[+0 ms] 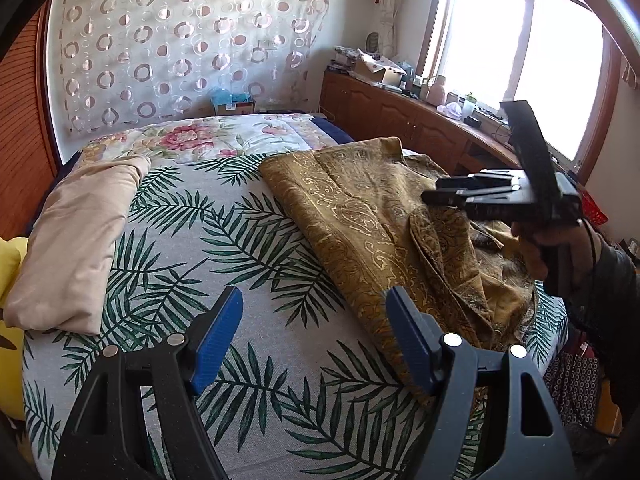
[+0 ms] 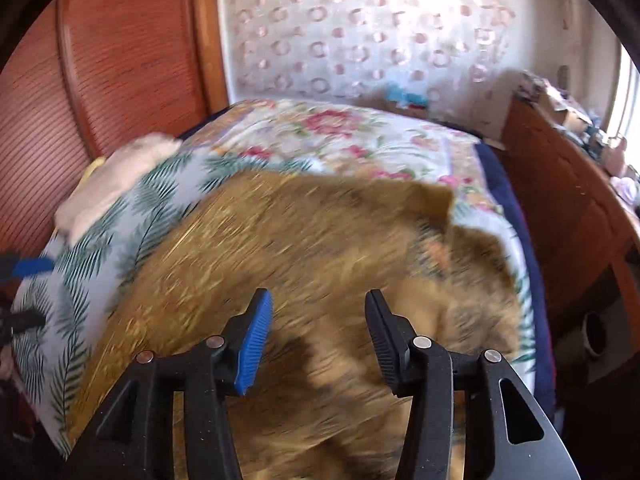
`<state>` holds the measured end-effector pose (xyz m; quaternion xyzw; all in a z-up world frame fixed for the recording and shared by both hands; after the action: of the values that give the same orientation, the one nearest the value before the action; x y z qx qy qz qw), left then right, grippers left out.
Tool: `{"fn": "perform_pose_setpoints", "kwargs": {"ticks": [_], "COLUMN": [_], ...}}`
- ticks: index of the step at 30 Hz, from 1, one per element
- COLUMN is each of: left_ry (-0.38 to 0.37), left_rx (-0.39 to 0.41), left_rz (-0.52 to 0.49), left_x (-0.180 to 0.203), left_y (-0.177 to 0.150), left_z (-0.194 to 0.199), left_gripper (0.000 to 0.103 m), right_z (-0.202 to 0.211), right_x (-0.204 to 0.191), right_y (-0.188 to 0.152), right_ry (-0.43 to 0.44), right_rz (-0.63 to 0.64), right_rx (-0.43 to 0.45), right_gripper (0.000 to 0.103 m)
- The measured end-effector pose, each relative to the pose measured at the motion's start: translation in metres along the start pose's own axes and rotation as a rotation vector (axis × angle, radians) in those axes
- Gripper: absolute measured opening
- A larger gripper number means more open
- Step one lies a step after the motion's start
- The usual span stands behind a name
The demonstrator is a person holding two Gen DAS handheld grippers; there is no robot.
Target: Fold small clothes
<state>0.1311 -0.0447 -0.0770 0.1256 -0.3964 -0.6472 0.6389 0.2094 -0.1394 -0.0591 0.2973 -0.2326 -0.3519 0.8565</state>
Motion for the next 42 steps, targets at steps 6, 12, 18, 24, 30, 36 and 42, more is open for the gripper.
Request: {"fn": "perform_pose_setpoints", "kwargs": {"ticks": [6,12,18,24,30,36,42], "left_ry": [0.002,-0.004,-0.011,-0.017,-0.026,-0.032,-0.029], "left_rx": [-0.011,-0.022,-0.021,-0.024,-0.027,-0.038,-0.04], "left_rz": [-0.01,-0.008,-0.019,-0.024,-0.035,-0.052,-0.058], "left_x": [0.002,0.004,0.009,0.013,0.022,0.032,0.036], "left_y": [-0.002,-0.004,-0.004,-0.005,-0.006,-0.008,-0.009], "left_z": [-0.001,-0.004,-0.004,-0.005,-0.007,-0.011,-0.013], "left_gripper": [0.075,0.075,0.075,0.075,0.075,0.075,0.075], "right_z": [-0.033,-0.033,-0.006,0.047,0.083,0.108,0.1], "right_x": [0.003,0.008,0.016,0.038,0.057,0.067,0.063], "right_y": [-0.006,-0.014,-0.034,-0.067,-0.118,-0.15,-0.131], "right_ry": [0.03,0.1,0.118,0.081,0.033,-0.026,-0.06], "right_rz": [0.052,0.037,0.042,-0.006,-0.076,-0.161,-0.176], "right_rx": [-0.093,-0.094,-0.018,0.1,0.092,0.08,0.073], "right_gripper": [0.051,0.045,0.007,0.007,0.007,0.007,0.04]}}
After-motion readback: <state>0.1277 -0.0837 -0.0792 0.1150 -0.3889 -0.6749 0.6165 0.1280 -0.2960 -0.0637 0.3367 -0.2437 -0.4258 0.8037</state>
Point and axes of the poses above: each gripper's, at about its wrist camera, not at the fingertips, and z roughly against the way its jaws point, x to its right, y to its top, the point moved 5 cm from there along -z, roughly the way its jaws point, and after that the axes turned 14 degrees about z, right-handed, at the moved point
